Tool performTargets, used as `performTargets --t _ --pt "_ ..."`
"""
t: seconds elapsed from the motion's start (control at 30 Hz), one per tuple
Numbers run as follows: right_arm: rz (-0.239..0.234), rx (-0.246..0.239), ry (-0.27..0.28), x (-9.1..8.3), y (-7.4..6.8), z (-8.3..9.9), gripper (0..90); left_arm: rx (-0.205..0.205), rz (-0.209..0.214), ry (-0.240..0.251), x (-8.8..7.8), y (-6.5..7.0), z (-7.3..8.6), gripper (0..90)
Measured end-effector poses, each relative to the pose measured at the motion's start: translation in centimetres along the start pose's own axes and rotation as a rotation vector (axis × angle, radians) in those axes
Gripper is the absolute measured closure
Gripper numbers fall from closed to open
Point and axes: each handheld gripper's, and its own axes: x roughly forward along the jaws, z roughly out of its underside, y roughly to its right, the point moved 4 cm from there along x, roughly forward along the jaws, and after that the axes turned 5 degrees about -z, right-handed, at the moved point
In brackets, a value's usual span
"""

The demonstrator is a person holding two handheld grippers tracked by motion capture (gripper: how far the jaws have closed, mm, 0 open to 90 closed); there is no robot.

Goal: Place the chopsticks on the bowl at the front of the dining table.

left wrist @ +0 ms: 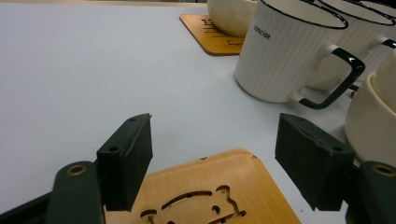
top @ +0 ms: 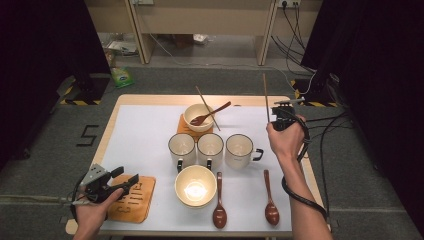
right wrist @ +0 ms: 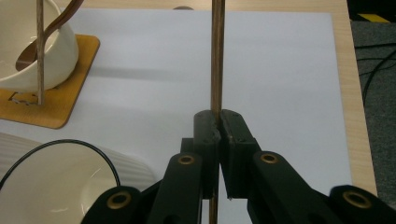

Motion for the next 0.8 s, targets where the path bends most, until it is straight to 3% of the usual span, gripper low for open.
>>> performTargets --t 0.8 --pt "-0.009 -0.013 0.022 0.26 -0.99 -1.02 85.4 0.000 -0.001 0.001 -0.04 -0.04 -0.03 26.7"
